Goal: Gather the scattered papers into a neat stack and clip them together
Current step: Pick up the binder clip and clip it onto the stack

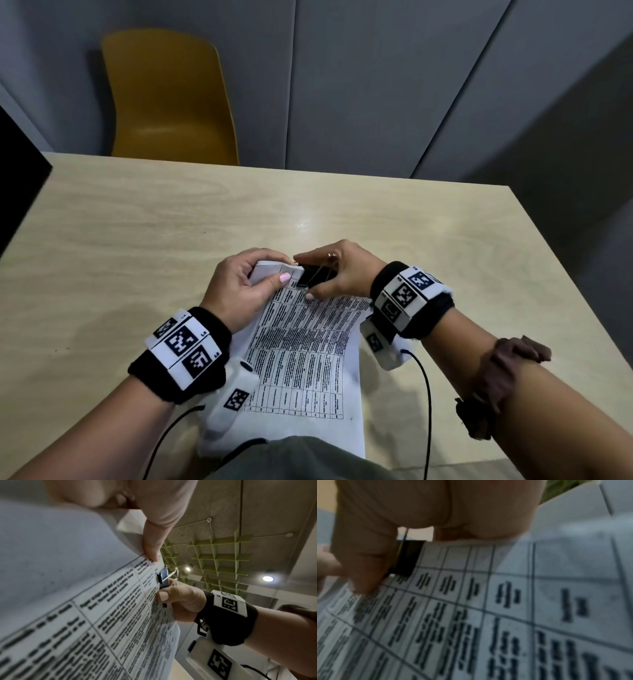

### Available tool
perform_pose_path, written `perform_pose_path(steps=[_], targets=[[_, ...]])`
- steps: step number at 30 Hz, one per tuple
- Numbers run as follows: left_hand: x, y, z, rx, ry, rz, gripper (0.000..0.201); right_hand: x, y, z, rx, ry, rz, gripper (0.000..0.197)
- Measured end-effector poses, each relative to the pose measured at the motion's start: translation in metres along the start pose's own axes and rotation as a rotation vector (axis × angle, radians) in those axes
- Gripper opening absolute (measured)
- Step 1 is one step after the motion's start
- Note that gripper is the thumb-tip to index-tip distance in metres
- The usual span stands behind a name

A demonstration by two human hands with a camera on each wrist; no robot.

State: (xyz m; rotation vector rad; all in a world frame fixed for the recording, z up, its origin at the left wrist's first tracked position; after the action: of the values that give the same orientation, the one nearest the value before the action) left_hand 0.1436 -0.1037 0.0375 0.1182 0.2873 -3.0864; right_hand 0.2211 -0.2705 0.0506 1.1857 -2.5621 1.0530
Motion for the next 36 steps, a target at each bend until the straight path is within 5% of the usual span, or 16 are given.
perform_pose_path(steps=[8, 12, 16, 19, 24, 29, 36], targets=[[0.0, 0.0, -0.006, 0.004, 0.009, -0.018, 0.035, 0.002, 0.009, 0.0, 0.159, -0.01, -0.136, 0.016], [-0.002, -0.004, 0.0, 0.109, -0.09, -0.072, 0.028, 0.0, 0.003, 0.0, 0.084, -0.027, -0.122, 0.021], [0.015, -0.004, -0.02, -0.073, -0.347, -0.232, 0.01, -0.001, -0.003, 0.001, 0.057, -0.03, -0.077, 0.02], [0.02, -0.003, -0.033, -0.152, -0.352, -0.219, 0.026, 0.003, -0.002, 0.0, 0.024, -0.054, -0.081, 0.021], [0.014, -0.004, -0.035, -0.194, -0.314, -0.17, 0.032, 0.009, -0.014, -0.001, -0.289, 0.109, -0.021, 0.058], [0.014, -0.004, -0.036, -0.13, -0.328, -0.161, 0.033, 0.013, -0.006, 0.002, -0.167, 0.019, -0.107, 0.038], [0.017, -0.002, -0.036, -0.033, -0.366, -0.146, 0.03, 0.011, 0.017, 0.001, 0.213, -0.036, 0.21, 0.073]])
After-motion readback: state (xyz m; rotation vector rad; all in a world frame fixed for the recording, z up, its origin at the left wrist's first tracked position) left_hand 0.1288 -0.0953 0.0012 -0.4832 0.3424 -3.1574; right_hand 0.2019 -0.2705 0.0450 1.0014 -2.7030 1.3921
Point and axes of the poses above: each hand's wrist, its own x-axis away from the middle knuckle, its own y-axis out of the palm, z = x × y, the point moved 2 cm from there along -x, towards the middle knuckle, and after that the axes turned 4 degrees about -z, right-handed, at the moved point
